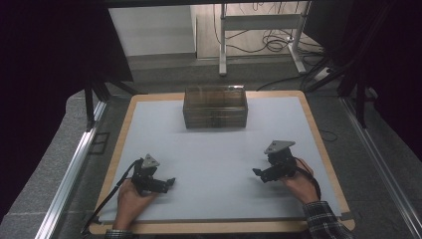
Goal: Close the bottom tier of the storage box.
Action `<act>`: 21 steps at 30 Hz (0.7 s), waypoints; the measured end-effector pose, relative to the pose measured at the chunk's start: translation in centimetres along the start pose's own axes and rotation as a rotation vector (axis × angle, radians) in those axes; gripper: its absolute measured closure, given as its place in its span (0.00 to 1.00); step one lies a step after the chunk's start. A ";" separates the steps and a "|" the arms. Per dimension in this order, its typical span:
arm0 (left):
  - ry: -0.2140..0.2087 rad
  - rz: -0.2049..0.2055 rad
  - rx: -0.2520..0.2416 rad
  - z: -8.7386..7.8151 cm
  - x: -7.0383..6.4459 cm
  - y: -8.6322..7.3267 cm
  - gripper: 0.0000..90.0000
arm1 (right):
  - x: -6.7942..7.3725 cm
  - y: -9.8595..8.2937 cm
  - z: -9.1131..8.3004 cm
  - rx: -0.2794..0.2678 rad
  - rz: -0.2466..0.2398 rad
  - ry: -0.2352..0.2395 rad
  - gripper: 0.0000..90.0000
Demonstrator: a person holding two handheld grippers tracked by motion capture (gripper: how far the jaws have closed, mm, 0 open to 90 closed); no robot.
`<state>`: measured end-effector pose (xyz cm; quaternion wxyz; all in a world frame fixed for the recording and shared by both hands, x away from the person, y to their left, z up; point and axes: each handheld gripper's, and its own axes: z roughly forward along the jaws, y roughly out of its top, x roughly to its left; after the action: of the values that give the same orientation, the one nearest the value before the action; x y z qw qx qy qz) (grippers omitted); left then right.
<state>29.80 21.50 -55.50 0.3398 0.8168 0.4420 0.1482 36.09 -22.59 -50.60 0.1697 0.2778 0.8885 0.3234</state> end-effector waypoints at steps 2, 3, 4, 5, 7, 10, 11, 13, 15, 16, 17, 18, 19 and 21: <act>0.000 0.000 0.000 0.0 0.0 0.0 0.00 | -0.1 -0.3 0.0 0.010 0.002 -0.001 0.04; 0.000 0.000 0.000 0.0 0.0 0.0 0.00 | -0.2 -0.5 0.0 0.015 0.004 0.000 0.04; 0.000 -0.001 -0.001 0.0 0.0 0.0 0.00 | -0.3 -0.8 0.0 0.018 0.009 0.001 0.03; 0.000 0.000 0.000 0.0 0.0 0.0 0.00 | -0.3 -1.0 0.0 0.024 0.012 0.003 0.03; 0.000 0.000 0.000 0.0 0.0 0.0 0.00 | -0.5 -1.3 0.0 0.032 0.024 0.007 0.03; 0.001 0.003 -0.001 0.0 0.0 0.0 0.00 | -0.6 -1.9 0.1 0.047 0.034 0.012 0.02; 0.000 0.004 -0.001 0.0 0.0 0.0 0.00 | -0.6 -2.0 0.2 0.051 0.037 0.014 0.02; 0.000 0.004 -0.001 0.0 0.1 0.0 0.00 | -0.6 -2.3 0.4 0.065 0.037 0.023 0.02; 0.000 0.003 -0.001 0.0 0.1 0.0 0.00 | -0.6 -2.6 0.5 0.057 0.044 0.035 0.01; 0.000 0.003 -0.001 0.0 0.1 0.0 0.00 | -0.8 -2.7 0.5 0.052 0.055 0.043 0.00; 0.000 0.003 -0.001 0.0 0.1 0.0 0.00 | -0.9 -2.9 0.6 0.041 0.058 0.048 0.00; 0.000 0.003 -0.001 0.0 0.1 0.0 0.00 | -0.9 -3.1 0.6 0.027 0.057 0.052 0.00; -0.001 0.003 -0.001 0.0 0.1 0.0 0.00 | -1.0 -3.2 0.6 0.013 0.058 0.054 0.00; 0.000 0.004 -0.001 0.0 0.0 0.0 0.00 | -1.0 -3.5 0.6 -0.004 0.061 0.053 0.00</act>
<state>29.83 21.53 -55.49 0.3399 0.8175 0.4405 0.1490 35.85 -25.09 -53.25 0.1368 0.2957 0.8831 0.3376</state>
